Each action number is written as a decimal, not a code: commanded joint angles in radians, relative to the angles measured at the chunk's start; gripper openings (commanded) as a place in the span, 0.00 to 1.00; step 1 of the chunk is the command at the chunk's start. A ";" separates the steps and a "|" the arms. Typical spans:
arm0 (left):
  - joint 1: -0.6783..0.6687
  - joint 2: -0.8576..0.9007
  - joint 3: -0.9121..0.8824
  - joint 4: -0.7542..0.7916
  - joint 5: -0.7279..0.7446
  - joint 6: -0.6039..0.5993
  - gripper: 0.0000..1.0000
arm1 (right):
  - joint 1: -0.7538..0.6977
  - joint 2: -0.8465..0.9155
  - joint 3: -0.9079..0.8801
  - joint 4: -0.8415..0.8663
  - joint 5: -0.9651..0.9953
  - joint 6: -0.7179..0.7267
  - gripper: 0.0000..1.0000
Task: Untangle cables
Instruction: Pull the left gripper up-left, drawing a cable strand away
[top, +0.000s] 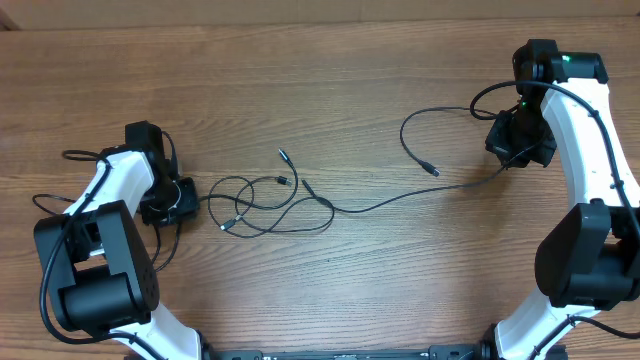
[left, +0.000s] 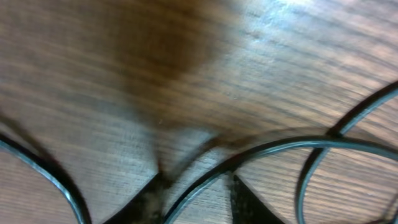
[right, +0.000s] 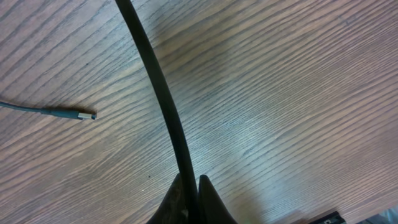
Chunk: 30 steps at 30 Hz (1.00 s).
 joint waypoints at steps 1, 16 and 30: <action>-0.008 0.033 -0.040 -0.017 -0.054 -0.035 0.18 | -0.003 -0.004 0.002 -0.002 0.000 0.001 0.04; 0.017 0.032 0.275 -0.274 -0.077 -0.060 0.04 | -0.003 -0.004 0.002 -0.010 0.000 0.000 0.04; 0.249 0.032 0.918 -0.530 -0.079 -0.060 0.04 | -0.003 -0.004 0.002 -0.009 0.000 0.001 0.04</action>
